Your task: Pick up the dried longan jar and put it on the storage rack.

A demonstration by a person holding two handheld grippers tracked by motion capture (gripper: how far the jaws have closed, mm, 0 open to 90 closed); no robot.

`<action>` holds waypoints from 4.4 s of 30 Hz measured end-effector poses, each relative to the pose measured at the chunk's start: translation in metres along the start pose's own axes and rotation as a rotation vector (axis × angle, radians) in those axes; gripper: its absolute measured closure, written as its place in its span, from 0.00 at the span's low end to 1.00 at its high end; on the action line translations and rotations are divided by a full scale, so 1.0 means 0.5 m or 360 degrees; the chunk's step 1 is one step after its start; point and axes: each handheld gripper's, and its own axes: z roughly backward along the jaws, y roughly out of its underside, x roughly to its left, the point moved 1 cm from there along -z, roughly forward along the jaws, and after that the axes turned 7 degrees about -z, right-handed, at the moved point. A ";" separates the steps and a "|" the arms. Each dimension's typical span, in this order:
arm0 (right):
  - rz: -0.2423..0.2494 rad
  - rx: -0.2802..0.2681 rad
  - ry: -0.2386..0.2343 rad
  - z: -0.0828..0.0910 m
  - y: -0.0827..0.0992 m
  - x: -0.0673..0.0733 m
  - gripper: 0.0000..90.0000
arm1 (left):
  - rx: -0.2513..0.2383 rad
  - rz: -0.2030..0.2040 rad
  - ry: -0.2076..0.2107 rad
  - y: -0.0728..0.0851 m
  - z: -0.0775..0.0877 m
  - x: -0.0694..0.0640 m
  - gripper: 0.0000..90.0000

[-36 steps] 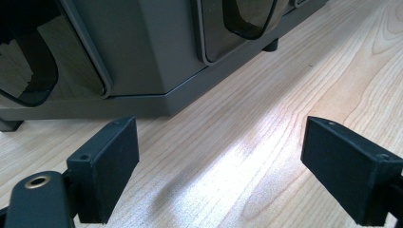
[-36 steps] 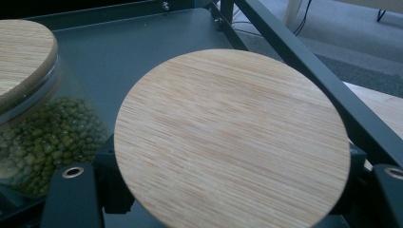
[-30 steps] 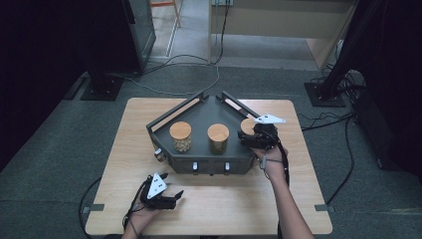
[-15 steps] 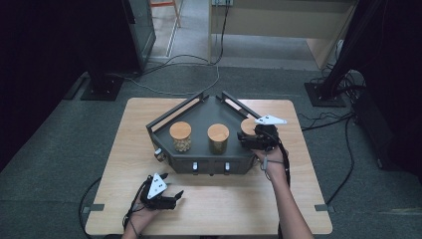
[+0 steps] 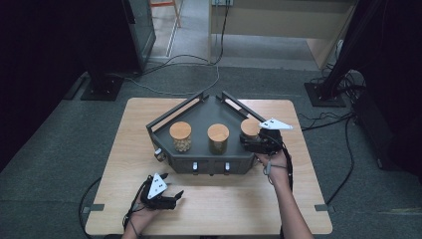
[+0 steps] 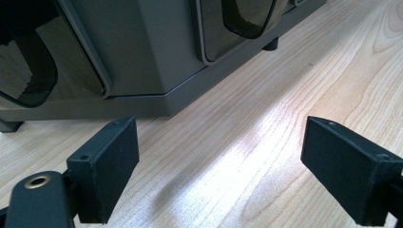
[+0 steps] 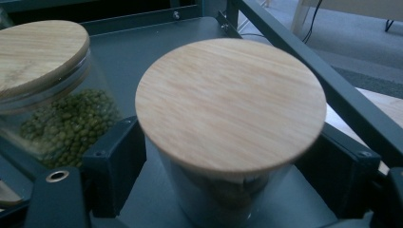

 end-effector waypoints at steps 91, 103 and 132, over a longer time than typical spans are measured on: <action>0.0083 -0.0172 -0.0223 0.072 0.239 -0.018 0.22 | -0.0004 -0.0013 -0.0005 0.001 0.001 -0.002 0.14; 0.0123 -0.0166 -0.0220 0.057 0.267 -0.018 0.22 | -0.0006 -0.0015 -0.0003 0.001 0.001 -0.002 0.14; 0.0091 -0.0122 -0.0292 0.019 0.310 -0.018 0.22 | 0.0000 -0.0032 0.0000 0.000 0.000 -0.003 0.14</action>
